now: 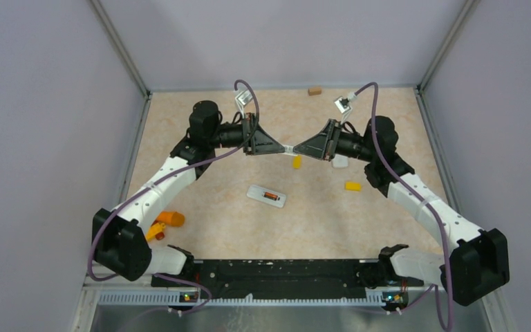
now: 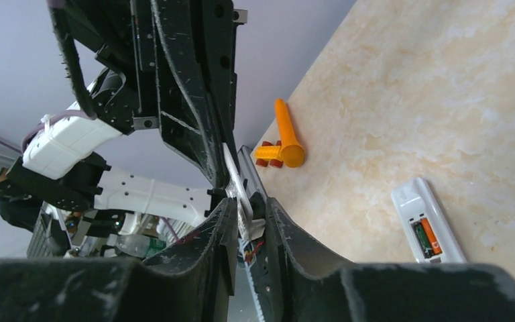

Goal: Load the batteries into the remote control
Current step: Place the remote control at the center of the board, then load the battery cover into the remote control.

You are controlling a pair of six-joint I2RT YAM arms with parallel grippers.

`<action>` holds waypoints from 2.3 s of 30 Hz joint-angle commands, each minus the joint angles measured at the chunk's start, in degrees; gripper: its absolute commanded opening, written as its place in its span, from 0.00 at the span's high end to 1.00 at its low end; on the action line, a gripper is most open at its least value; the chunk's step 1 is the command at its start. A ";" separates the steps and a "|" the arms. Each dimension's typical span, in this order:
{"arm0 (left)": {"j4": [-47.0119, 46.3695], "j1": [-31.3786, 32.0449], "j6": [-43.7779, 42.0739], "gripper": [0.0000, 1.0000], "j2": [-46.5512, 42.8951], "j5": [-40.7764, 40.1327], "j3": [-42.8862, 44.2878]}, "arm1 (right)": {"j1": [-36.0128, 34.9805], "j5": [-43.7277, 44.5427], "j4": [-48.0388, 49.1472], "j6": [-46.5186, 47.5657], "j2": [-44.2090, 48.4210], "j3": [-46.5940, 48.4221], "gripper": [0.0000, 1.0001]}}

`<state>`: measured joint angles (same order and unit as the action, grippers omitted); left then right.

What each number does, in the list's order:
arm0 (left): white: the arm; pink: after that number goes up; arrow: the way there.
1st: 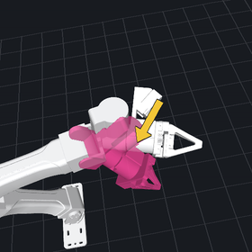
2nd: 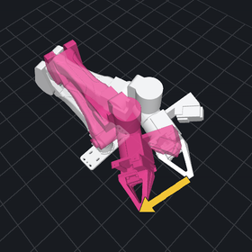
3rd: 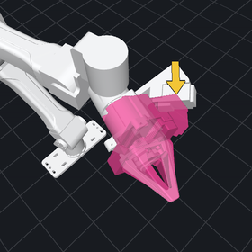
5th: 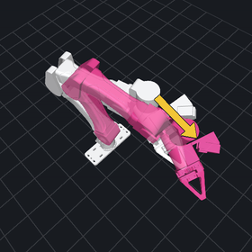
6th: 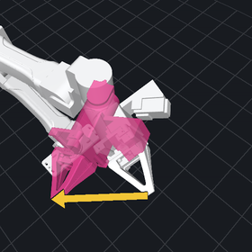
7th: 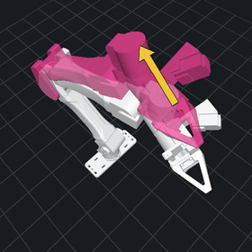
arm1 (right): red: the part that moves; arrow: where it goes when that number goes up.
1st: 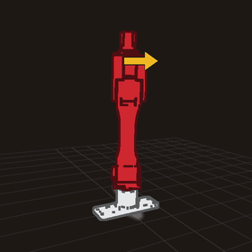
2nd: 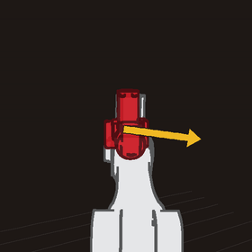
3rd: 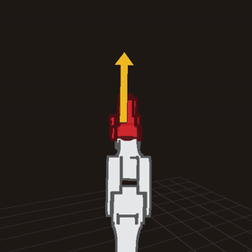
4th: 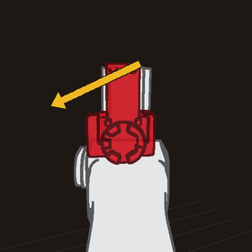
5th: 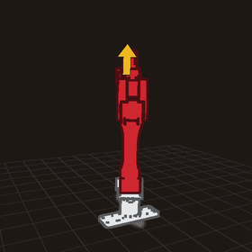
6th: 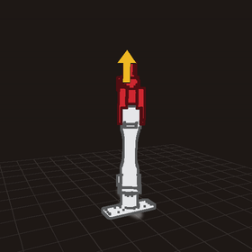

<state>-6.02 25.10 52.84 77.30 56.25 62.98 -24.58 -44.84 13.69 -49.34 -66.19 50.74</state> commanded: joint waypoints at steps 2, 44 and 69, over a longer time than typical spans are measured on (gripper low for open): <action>-2.24 -0.33 -0.22 1.00 -0.53 0.49 1.36 | 0.16 -1.49 5.58 -3.16 -0.77 -1.16 0.85; 18.17 -9.63 -16.80 0.25 7.26 -34.62 -18.23 | -16.57 27.16 0.63 -6.12 -23.83 -8.32 1.00; 13.94 -9.63 -17.09 0.38 12.73 -29.14 -20.18 | -16.64 26.12 6.30 -9.30 -30.71 -7.98 1.00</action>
<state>10.17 15.68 36.03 89.56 25.93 43.44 -40.47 -18.92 17.61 -57.60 -95.90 41.43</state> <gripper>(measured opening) 0.620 0.120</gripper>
